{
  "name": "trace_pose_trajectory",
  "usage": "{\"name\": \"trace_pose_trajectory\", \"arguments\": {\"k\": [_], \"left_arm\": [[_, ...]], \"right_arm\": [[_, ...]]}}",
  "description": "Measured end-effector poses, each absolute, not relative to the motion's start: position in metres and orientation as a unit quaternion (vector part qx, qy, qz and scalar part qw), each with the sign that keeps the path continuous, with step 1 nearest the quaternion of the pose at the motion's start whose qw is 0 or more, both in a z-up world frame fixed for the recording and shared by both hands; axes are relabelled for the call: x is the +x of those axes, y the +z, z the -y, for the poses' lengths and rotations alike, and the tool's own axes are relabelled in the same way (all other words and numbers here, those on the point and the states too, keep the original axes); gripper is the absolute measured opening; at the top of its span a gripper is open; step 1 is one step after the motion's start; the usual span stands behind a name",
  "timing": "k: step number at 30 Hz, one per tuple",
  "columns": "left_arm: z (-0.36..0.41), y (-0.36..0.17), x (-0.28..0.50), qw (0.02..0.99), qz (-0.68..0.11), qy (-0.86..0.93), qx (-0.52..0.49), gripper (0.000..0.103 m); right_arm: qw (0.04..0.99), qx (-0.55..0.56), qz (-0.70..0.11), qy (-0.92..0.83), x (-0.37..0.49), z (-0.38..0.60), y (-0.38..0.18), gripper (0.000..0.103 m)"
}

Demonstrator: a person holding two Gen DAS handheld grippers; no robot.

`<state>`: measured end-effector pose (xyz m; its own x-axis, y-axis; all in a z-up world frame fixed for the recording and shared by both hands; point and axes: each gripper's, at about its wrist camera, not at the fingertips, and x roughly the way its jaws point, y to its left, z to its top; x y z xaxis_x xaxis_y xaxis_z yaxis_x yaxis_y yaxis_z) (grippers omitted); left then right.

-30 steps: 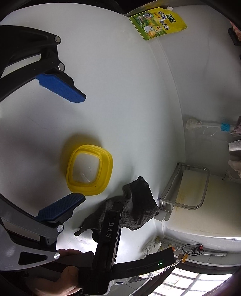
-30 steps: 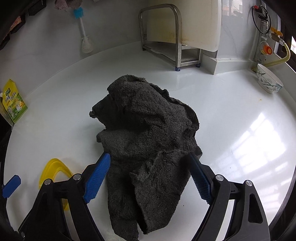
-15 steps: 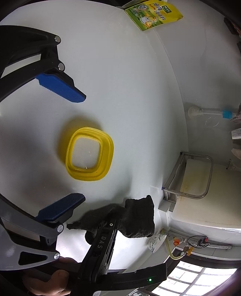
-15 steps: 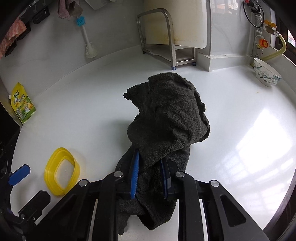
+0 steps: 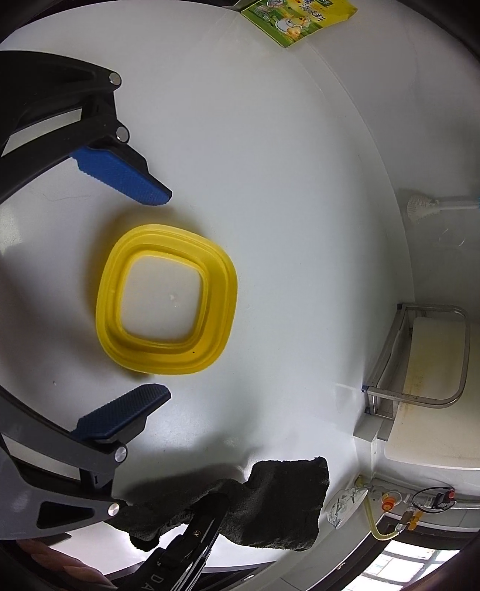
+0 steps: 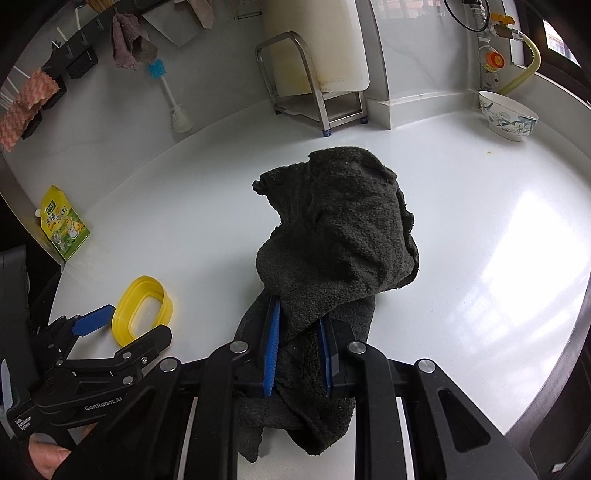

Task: Collect trash
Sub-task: 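Grasp the yellow plastic container rim with the left tool while the right tool holds the towel, then carry the yellow container and towel over the trash bin with both tools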

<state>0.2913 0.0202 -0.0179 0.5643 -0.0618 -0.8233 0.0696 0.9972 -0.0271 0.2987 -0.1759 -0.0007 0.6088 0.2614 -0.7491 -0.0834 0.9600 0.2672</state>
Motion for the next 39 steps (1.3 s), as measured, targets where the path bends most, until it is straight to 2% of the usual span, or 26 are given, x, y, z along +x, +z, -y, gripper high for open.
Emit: {"name": "trace_pose_trajectory", "arguments": {"k": [1, 2, 3, 10, 21, 39], "left_arm": [[-0.02, -0.017, 0.29, 0.888, -0.458, -0.033, 0.009, 0.085], [-0.018, -0.016, 0.29, 0.89, -0.454, -0.033, 0.015, 0.074], [-0.017, -0.015, 0.289, 0.891, -0.452, -0.037, 0.017, 0.069], [-0.018, -0.009, 0.278, 0.892, -0.448, -0.052, -0.003, 0.068], [-0.026, 0.022, 0.215, 0.907, -0.419, -0.041, 0.01, 0.068], [-0.007, 0.056, 0.093, 0.924, -0.375, -0.074, 0.016, 0.068]], "right_arm": [[0.891, 0.105, -0.431, 0.098, 0.298, 0.176, 0.0, 0.018], [0.891, 0.104, -0.43, 0.1, 0.297, 0.176, 0.0, 0.018], [0.892, 0.104, -0.428, 0.101, 0.295, 0.176, 0.001, 0.018], [0.896, 0.098, -0.419, 0.108, 0.282, 0.17, 0.005, 0.018], [0.898, 0.11, -0.412, 0.105, 0.238, 0.163, 0.014, 0.018], [0.911, 0.133, -0.383, 0.073, 0.094, 0.171, 0.03, 0.018]]}}
